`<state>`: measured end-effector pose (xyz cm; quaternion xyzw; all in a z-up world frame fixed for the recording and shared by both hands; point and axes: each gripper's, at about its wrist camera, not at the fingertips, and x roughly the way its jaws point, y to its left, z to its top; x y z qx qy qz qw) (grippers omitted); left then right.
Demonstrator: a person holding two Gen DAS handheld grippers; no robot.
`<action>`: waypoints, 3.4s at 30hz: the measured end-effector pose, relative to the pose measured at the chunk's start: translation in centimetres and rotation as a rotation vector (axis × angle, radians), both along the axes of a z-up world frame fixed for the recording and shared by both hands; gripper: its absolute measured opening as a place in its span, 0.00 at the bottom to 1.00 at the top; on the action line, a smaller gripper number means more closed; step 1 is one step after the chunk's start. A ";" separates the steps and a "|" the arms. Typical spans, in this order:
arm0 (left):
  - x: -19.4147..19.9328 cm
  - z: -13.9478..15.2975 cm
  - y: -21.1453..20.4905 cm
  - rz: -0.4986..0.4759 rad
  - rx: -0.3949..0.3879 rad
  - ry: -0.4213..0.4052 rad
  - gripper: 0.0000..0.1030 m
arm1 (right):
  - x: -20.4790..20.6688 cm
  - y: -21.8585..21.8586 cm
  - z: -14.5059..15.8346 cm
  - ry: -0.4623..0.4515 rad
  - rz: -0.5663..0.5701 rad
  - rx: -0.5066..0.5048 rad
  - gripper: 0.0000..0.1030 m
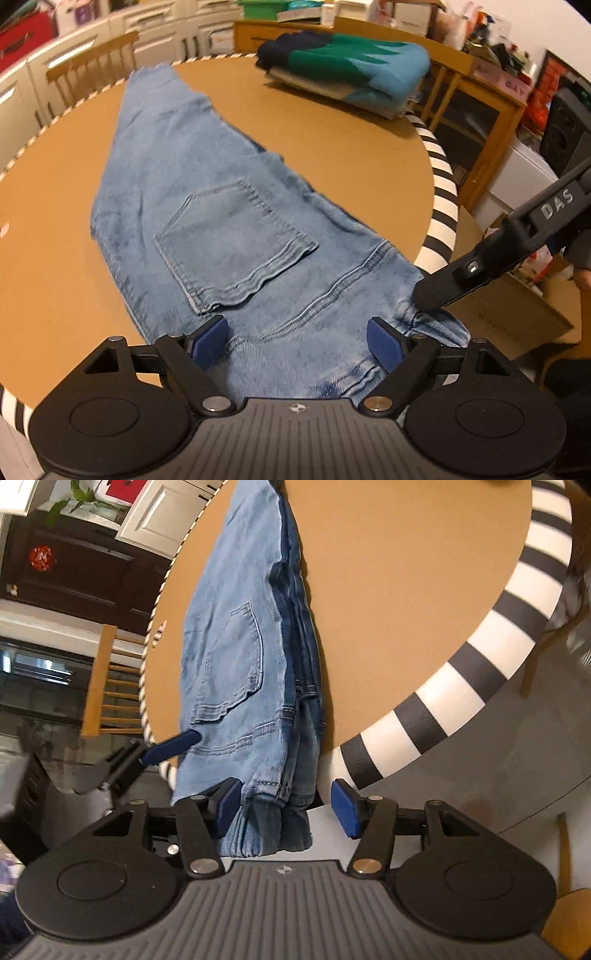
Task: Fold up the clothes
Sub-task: 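Grasp the jeans leg cuffs with the right gripper and lift them, then grasp the cuffs with the left gripper while the right gripper holds them, then lift the cuffs with both grippers and fold the legs toward the waistband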
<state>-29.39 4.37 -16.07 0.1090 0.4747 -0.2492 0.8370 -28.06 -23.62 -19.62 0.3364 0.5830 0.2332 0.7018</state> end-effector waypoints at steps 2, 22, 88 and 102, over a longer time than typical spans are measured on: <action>-0.5 -0.2 -0.4 0.005 -0.006 0.004 0.82 | 0.8 -0.7 -0.8 0.027 -0.002 0.062 0.58; 1.1 -0.6 -0.5 0.131 0.029 0.108 0.85 | 2.2 0.0 -6.7 0.257 0.094 0.419 0.74; -1.7 1.7 3.0 0.297 -0.235 0.260 0.38 | 2.2 4.4 2.5 0.000 0.272 -0.012 0.27; -1.3 1.8 3.0 0.298 -0.203 0.295 0.38 | 1.1 3.7 2.7 0.006 0.248 -0.007 0.27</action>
